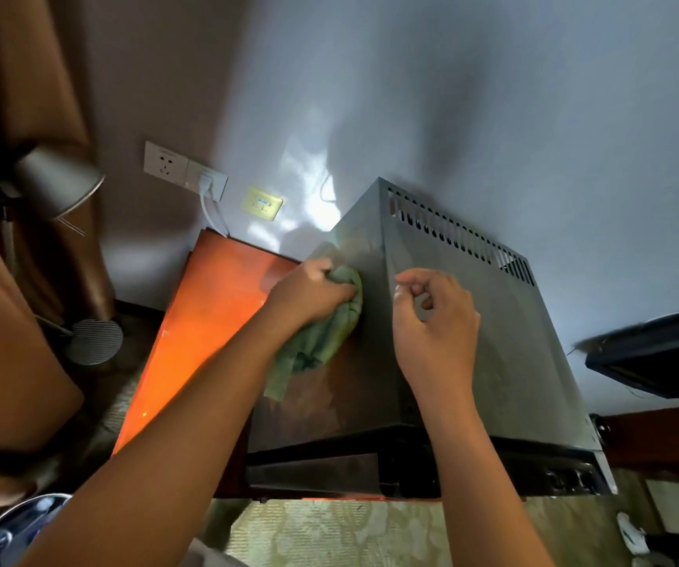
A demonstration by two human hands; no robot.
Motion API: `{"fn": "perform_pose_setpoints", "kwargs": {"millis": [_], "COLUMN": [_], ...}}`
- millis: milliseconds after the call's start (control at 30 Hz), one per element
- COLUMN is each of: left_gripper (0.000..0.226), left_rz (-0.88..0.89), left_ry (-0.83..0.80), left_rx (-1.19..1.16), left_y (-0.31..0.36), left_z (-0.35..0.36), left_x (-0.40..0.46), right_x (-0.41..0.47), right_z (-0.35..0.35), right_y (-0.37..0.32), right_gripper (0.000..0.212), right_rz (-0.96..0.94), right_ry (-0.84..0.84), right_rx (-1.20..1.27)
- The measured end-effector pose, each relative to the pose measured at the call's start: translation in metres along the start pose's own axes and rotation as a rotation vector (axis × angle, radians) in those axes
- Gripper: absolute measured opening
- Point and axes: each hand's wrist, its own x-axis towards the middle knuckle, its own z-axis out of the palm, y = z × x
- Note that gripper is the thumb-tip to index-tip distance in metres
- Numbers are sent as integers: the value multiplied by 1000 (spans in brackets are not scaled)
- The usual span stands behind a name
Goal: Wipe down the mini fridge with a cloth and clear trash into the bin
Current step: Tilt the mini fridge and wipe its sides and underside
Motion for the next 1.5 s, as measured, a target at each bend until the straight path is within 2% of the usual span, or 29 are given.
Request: {"fn": "perform_pose_setpoints", "kwargs": {"millis": [133,200,267,367,467,567,667,733,867,933,1000,1100,1200,1267,1333,1400,1500], "left_gripper": [21,22,26,29,26,19,18,19,25,26,29,20,23,28,32,33,34], "left_rz": [138,118,27,-62,-72,26,156,128,-57,-49,16,120,66,-35,-108,-98,-11], "left_ry": [87,138,127,58,-57,-49,106,159,63,-32,-70,24,146,127,41,-47,-11], "left_rx": [-130,-162,-163,22,216,81,-41,-81,11,108,43,-175,-166,-108,28,99,-84], "left_y": [34,34,22,2,3,25,46,43,11,6,15,38,39,27,18,17,34], "left_z": [-3,2,7,3,-7,-13,-12,-6,-3,-11,-17,-16,-6,-5,-11,-18,-21], "left_x": [4,8,12,14,11,8,12,16,18,18,19,25,35,40,41,41,45], "right_x": [6,6,5,5,7,11,14,14,13,15,18,23,27,27,29,32,39], "right_z": [-7,-9,-9,-9,-6,-3,-2,-2,0,2,3,5,6,7,10,13,17], "right_y": [-4,-5,-5,-6,-7,-8,-9,-10,-8,-7,-7,-10,-13,-15,-16,-17,-20], "right_gripper": [15,15,17,18,19,20,24,26,31,33,34,38,45,48,49,49,51], "right_rz": [-11,-26,-43,-49,-60,-73,-83,-99,-113,-107,-108,-106,-113,-122,-136,-150,-168], "right_ry": [-47,-99,-154,-204,-233,-245,-236,-235,-264,-273,-271,-259,-241,-264,-295,-318,-326], "right_rx": [-73,-104,-132,-159,-170,-170,-185,-208,-241,-249,-261,-267,-264,-281,-306,-322,-331]}}
